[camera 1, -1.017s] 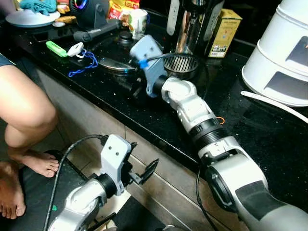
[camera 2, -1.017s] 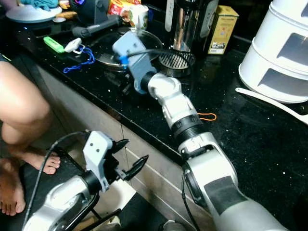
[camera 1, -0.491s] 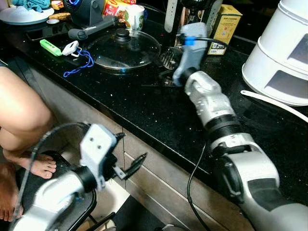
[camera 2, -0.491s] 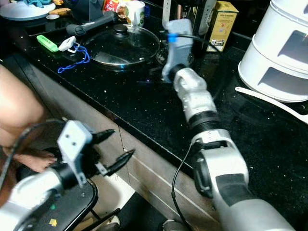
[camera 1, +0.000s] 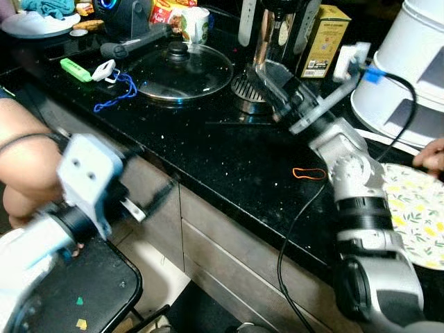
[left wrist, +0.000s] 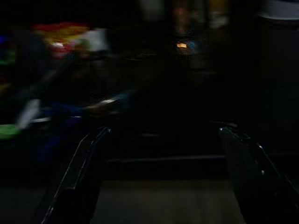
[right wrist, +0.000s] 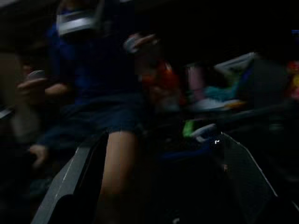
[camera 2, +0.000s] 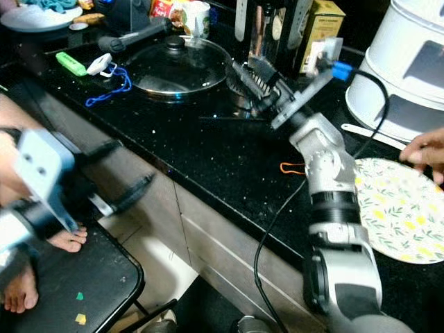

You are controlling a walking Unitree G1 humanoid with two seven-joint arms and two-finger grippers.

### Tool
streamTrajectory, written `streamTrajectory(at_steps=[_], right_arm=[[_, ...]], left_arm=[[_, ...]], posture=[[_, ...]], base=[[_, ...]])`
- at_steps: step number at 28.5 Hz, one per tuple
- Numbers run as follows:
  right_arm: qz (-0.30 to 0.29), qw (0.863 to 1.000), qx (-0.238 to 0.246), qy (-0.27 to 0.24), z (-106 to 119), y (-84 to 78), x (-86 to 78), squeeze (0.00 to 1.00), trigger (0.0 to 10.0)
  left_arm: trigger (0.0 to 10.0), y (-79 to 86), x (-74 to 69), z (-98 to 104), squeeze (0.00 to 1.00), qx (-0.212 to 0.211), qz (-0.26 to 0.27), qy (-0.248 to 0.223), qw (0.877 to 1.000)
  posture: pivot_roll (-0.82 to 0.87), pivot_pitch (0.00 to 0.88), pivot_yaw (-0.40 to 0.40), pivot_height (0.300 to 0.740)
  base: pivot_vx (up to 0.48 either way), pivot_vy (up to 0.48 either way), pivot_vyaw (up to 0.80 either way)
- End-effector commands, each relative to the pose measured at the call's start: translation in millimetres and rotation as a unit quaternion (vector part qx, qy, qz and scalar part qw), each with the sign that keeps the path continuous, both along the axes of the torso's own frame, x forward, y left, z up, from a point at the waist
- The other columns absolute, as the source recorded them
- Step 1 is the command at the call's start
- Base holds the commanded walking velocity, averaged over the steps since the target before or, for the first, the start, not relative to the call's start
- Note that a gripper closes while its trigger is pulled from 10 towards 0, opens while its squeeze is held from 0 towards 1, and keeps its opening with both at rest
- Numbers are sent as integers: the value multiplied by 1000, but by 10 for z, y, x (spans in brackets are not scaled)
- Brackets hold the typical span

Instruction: Kitchen organization

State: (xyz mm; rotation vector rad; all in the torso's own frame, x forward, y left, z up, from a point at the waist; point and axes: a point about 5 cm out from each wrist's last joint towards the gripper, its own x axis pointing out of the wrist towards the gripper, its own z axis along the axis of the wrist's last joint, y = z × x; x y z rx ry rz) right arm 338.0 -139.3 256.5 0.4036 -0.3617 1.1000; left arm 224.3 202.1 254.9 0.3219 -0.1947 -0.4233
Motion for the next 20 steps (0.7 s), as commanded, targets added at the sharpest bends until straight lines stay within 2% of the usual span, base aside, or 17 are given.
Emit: streamTrajectory(at_steps=[1, 2, 5, 10, 12, 15, 17, 18, 20], right_arm=[[37, 999, -2, -8, -3, 23, -112, 0, 10000], [37, 999, -2, -8, -3, 23, -112, 0, 10000], [87, 996, -23, -3, -92, 55, -293, 0, 10000], [114, 993, -36, 3, -141, 60, -400, 0, 10000], [148, 987, -58, 21, -242, 60, -567, 0, 10000], [163, 984, -68, 32, -296, 62, -648, 0, 10000], [192, 976, -81, 59, -407, 97, -821, 0, 10000], [192, 976, -81, 59, -407, 97, -821, 0, 10000], [208, 970, -90, 83, -510, 154, -963, 0, 10000]], left_arm=[[10000, 106, 51, 49, 0, 9, 31, -4, 999], [10000, 106, 51, 49, 0, 9, 31, -4, 999], [10000, 310, 148, 197, 0, 21, 86, -31, 996], [10000, 399, 187, 263, 0, 30, 111, -42, 993], [10000, 479, 255, 340, 0, 29, 130, -58, 989], [10000, 504, 294, 365, 0, 30, 137, -64, 988], [10000, 492, 397, 379, 0, 26, 131, -67, 989], [10000, 492, 397, 379, 0, 26, 131, -67, 989], [10000, 442, 504, 397, 0, 21, 113, -72, 991]], posture=[[79, 78, -54, 740], [79, 78, -54, 740], [78, 75, -49, 740], [76, 76, -48, 740], [68, 79, -51, 740], [67, 79, -51, 740], [57, 81, -48, 740], [57, 81, -48, 740], [49, 82, -45, 740]], base=[[0, 0, 0], [0, 0, 0], [0, 0, 0], [0, 0, 0], [0, 0, 0], [0, 0, 0], [0, 0, 0], [0, 0, 0], [0, 0, 0]])
